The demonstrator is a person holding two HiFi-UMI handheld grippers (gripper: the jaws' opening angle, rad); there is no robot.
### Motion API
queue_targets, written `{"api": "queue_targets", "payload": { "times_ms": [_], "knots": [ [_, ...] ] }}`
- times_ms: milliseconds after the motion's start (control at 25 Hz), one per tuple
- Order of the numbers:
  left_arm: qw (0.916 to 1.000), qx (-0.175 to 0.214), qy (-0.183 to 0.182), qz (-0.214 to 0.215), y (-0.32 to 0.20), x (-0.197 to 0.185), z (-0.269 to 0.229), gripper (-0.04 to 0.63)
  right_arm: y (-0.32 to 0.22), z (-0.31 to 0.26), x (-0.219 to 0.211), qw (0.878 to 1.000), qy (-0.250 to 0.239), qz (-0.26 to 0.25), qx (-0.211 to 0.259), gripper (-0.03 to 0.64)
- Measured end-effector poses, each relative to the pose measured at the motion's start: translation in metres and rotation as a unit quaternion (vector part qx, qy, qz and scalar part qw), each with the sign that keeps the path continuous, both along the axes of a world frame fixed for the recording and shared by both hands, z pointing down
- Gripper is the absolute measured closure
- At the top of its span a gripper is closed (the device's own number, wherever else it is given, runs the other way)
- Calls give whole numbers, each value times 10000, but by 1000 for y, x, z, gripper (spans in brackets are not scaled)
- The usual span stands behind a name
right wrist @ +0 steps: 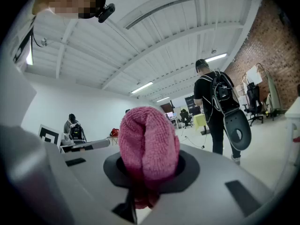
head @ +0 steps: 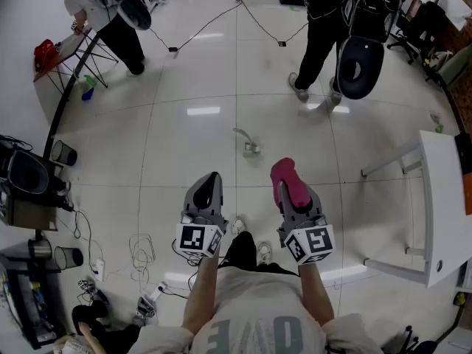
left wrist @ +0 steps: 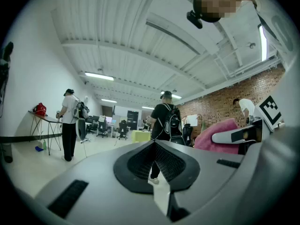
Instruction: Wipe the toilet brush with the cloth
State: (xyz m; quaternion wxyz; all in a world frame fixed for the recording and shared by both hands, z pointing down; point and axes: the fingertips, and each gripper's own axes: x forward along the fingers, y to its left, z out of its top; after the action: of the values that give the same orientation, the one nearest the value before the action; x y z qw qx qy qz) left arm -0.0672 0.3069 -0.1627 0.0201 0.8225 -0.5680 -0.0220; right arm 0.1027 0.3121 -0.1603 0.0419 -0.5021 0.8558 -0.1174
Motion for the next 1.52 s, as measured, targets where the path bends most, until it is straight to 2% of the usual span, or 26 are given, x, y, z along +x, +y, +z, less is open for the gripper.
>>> {"api": "queue_targets", "payload": {
  "times_ms": [160,360,560,640,840,1000,1120,1240,1360,1520],
  "knots": [
    [9993,246,58,275,-38,-11,6,592,-43,8,-14,10000,33,3,21,548],
    [9981,318,138,517,-121,-35,10,592,-125,11,-43,9999,38,116,22,548],
    [9955,470,177,809,-200,-49,-6,592,-192,-5,-69,9998,132,92,132,548],
    [9942,532,137,921,-225,-47,-9,592,-212,-6,-70,9997,157,108,166,548],
    [9932,381,182,1082,-272,-39,17,592,-261,10,-60,9998,84,156,133,548],
    [9907,702,202,1149,-292,-22,48,592,-291,49,-37,9996,16,167,244,548],
    [9906,666,249,1167,-305,-19,103,592,-307,104,-32,9991,20,225,351,548],
    [9913,647,244,1122,-314,-24,188,592,-316,188,-35,9989,104,189,409,548],
    [9913,683,99,1125,-330,-26,308,592,-328,301,-35,9987,93,157,480,548],
    [9918,656,273,1064,-367,-29,478,592,-356,464,-33,9981,70,141,599,548]
  ]
}}
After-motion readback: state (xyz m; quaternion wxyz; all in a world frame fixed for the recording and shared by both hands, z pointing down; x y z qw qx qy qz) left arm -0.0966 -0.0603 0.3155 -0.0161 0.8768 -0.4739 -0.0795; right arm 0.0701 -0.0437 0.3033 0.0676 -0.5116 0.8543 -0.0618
